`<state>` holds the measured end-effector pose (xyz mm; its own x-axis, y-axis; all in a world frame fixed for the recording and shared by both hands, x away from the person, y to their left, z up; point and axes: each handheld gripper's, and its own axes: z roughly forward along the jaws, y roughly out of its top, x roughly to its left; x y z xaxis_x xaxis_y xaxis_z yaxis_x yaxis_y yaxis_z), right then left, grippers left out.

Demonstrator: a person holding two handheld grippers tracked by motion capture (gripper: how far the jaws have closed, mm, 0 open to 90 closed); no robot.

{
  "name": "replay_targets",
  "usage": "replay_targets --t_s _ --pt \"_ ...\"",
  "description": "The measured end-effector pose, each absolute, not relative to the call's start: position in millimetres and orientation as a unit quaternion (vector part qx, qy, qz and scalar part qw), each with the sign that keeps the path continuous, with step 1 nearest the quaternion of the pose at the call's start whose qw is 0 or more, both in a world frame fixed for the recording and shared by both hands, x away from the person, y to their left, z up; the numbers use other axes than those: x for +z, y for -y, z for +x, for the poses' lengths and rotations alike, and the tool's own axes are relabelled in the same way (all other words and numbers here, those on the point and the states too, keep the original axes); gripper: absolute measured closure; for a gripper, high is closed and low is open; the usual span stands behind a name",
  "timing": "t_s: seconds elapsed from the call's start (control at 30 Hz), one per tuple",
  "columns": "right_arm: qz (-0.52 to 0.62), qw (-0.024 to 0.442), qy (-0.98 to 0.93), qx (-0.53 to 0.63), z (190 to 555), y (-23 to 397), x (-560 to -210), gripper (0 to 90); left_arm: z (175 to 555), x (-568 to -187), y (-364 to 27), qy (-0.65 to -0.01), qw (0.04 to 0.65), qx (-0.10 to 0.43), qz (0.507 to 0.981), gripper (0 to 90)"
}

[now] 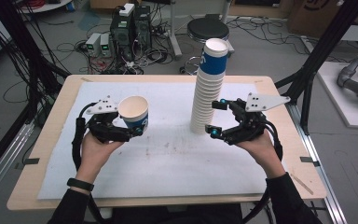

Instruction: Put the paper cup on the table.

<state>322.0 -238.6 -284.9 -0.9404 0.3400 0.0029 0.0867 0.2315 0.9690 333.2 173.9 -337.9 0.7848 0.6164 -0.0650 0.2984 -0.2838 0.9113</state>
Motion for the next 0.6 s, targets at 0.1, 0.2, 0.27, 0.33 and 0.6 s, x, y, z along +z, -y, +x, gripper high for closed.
replay_targets --t_s 0.1,0.2,0.27,0.33,0.6 --pt "0.137 0.103 -0.778 0.605 322 239 -284 16.0 333 -348 -178 -0.309 0.522 0.153 0.78 27.0" --pt "0.138 0.106 -0.776 0.606 322 239 -284 16.0 333 -359 -181 -0.321 0.515 0.161 0.779 27.0" --pt "0.136 0.107 -0.776 0.606 322 239 -284 16.1 333 -363 -183 -0.328 0.512 0.164 0.777 27.0" --pt "0.136 0.107 -0.777 0.606 322 240 -284 16.0 334 -367 -184 -0.336 0.512 0.165 0.773 27.0" --pt "0.136 0.108 -0.777 0.605 321 240 -284 16.0 337 -388 -183 -0.36 0.503 0.165 0.768 26.9"
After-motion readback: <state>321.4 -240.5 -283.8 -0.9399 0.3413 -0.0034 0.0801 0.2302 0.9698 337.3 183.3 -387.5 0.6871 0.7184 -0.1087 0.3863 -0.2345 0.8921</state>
